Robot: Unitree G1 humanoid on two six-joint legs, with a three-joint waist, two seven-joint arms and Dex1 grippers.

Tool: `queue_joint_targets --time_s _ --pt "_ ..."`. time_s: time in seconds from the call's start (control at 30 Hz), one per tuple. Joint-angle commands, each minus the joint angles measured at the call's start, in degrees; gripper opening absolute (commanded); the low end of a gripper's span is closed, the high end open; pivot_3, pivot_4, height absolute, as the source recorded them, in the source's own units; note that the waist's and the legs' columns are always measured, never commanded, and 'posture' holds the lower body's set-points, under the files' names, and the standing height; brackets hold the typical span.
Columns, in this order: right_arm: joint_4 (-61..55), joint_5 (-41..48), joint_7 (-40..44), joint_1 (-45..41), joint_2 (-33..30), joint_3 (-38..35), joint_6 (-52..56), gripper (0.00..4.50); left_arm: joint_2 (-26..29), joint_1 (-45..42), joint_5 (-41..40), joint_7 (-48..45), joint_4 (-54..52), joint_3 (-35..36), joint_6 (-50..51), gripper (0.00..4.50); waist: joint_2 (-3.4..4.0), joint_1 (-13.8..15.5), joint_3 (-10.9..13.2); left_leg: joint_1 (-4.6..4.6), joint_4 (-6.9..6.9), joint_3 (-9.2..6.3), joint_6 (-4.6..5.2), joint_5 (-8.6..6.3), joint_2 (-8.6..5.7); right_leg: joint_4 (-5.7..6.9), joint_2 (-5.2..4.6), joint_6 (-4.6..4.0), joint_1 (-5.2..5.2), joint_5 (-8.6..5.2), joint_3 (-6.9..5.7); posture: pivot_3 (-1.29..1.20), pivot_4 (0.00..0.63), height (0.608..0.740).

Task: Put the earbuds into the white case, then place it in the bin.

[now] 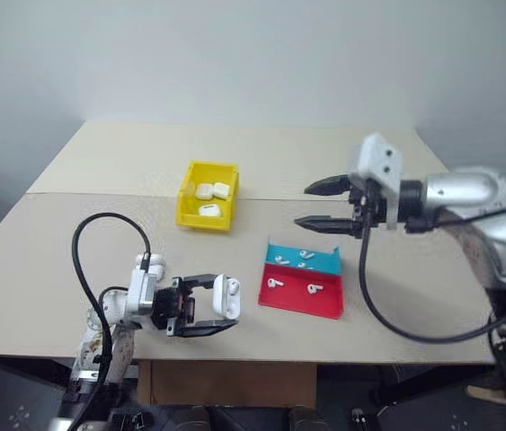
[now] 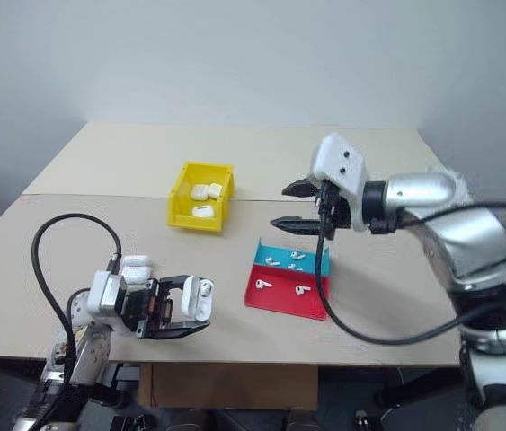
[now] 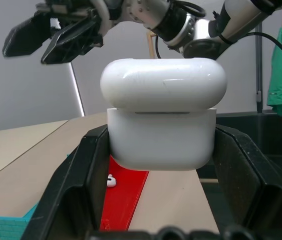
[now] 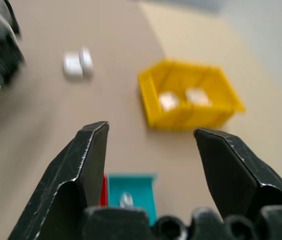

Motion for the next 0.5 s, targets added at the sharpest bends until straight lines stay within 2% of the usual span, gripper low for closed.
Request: queue_joint_targets --time_s 0.03,0.13,0.23,0.33,0.4,0.5 --pt "9.4 -11.9 4.1 -7.5 2.1 10.3 -3.3 3.33 -1.4 2.0 0.0 3.7 -4.7 -0.2 -1.3 2.78 0.00 -0.1 0.0 0.01 0.01 0.01 0.00 0.00 0.00 0.01 0.00 0.00 0.00 0.00 0.02 0.00 0.150 0.740" --pt "17.6 -19.8 8.8 -11.8 5.5 18.0 -8.2 3.33 -1.0 3.5 0.7 6.2 -7.4 -0.5 -0.5 2.78 0.00 0.0 0.0 -0.04 0.00 0.00 0.00 0.00 0.00 0.02 0.01 0.02 -0.04 0.00 0.01 0.00 0.150 0.740" --pt "23.1 -23.8 12.0 -13.3 8.4 21.0 -12.6 3.33 -0.2 4.9 1.3 7.3 -8.8 -0.3 -1.0 2.78 0.01 0.1 0.0 -0.08 0.00 0.00 0.00 0.00 -0.01 0.02 0.01 0.03 -0.07 0.00 0.00 0.00 0.150 0.740" --pt "28.2 -26.1 14.1 -14.3 10.9 21.5 -15.2 2.78 -1.7 6.0 2.4 8.9 -7.9 -0.5 -3.8 2.78 0.03 0.2 0.0 -0.10 0.02 0.02 0.00 0.00 -0.01 0.02 -0.01 0.04 -0.07 0.00 -0.01 0.00 0.150 0.740" --pt "31.0 -28.3 13.6 -14.6 12.1 21.4 -18.1 2.22 -1.9 6.8 2.9 9.7 -8.3 -1.1 -4.3 2.78 0.03 0.2 0.0 -0.09 0.03 0.02 0.00 0.00 -0.01 0.04 -0.01 0.03 -0.06 0.01 -0.04 0.00 0.150 0.740" --pt "34.2 -30.2 14.2 -14.8 13.9 21.0 -20.0 2.22 -2.9 7.6 3.2 11.4 -9.4 -2.1 -4.5 2.78 0.04 0.2 0.0 -0.06 0.03 0.02 0.00 0.00 -0.01 0.07 -0.01 0.03 -0.05 0.00 -0.05 0.00 0.150 0.740"
